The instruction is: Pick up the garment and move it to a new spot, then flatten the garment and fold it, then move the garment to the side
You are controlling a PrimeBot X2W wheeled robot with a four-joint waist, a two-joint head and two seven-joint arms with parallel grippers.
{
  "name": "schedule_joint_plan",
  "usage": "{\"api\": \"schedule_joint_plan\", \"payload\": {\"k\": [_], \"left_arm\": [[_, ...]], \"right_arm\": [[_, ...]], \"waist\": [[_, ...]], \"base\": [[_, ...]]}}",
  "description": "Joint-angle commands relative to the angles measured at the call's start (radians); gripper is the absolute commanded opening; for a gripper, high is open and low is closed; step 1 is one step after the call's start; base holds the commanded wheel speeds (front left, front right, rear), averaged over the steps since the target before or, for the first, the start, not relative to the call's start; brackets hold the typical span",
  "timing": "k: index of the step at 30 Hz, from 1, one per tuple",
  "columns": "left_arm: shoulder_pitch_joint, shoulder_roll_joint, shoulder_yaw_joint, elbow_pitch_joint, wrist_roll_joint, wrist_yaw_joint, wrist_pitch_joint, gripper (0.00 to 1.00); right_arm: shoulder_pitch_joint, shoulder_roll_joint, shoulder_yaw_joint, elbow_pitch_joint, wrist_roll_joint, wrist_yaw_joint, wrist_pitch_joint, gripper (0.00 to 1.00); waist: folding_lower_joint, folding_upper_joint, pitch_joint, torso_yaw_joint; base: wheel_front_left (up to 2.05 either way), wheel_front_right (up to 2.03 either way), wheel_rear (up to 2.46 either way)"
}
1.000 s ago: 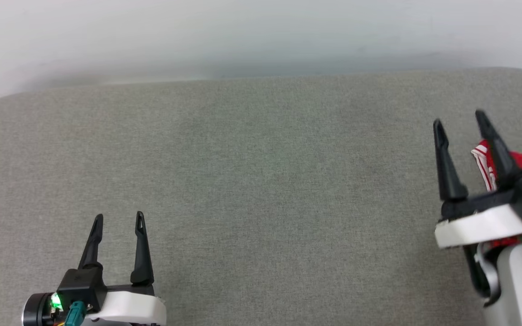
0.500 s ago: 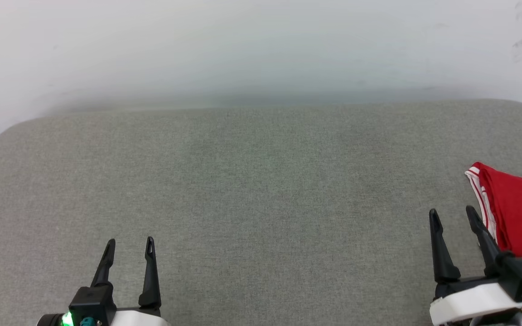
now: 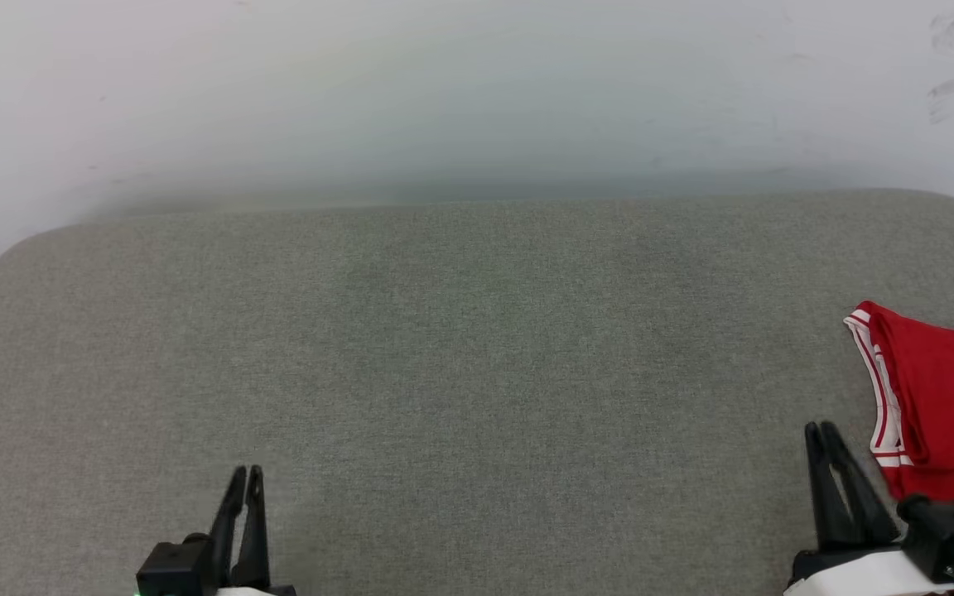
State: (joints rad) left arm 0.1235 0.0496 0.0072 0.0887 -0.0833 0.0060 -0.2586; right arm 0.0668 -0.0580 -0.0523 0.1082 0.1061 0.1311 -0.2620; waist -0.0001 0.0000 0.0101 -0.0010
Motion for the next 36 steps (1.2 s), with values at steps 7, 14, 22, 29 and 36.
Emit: {"api": "schedule_joint_plan", "payload": {"k": [7, 14, 22, 29, 36], "left_arm": [[-0.025, 0.0, 0.013, 0.018, -0.128, -0.012, 0.035, 0.0], [-0.044, 0.0, 0.021, 0.029, -0.266, -0.024, 0.066, 0.0], [-0.066, 0.0, 0.03, 0.042, -0.411, -0.037, 0.1, 0.0], [-0.085, 0.0, 0.038, 0.053, -0.527, -0.048, 0.129, 0.0], [-0.101, 0.0, 0.046, 0.064, -0.634, -0.058, 0.155, 0.0]], "right_arm": [[-0.014, -0.001, -0.003, 0.01, 0.129, 0.0, 0.029, 0.0], [-0.032, -0.002, -0.007, 0.022, 0.266, 0.0, 0.062, 0.0], [-0.05, -0.002, -0.011, 0.035, 0.41, 0.0, 0.097, 0.0], [-0.064, -0.003, -0.015, 0.045, 0.526, 0.0, 0.124, 0.0], [-0.077, -0.003, -0.019, 0.054, 0.631, 0.0, 0.15, 0.0]], "waist": [[0.0001, 0.0, 0.0, 0.0], [0.0001, 0.0, -0.001, 0.0], [0.0001, 0.0, -0.001, 0.0], [0.0001, 0.0, -0.002, 0.0], [0.0001, 0.0, -0.002, 0.0]], "base": [[0.0, 0.0, 0.0], [0.0, 0.0, 0.0], [0.0, 0.0, 0.0], [0.0, 0.0, 0.0], [0.0, 0.0, 0.0]]}}
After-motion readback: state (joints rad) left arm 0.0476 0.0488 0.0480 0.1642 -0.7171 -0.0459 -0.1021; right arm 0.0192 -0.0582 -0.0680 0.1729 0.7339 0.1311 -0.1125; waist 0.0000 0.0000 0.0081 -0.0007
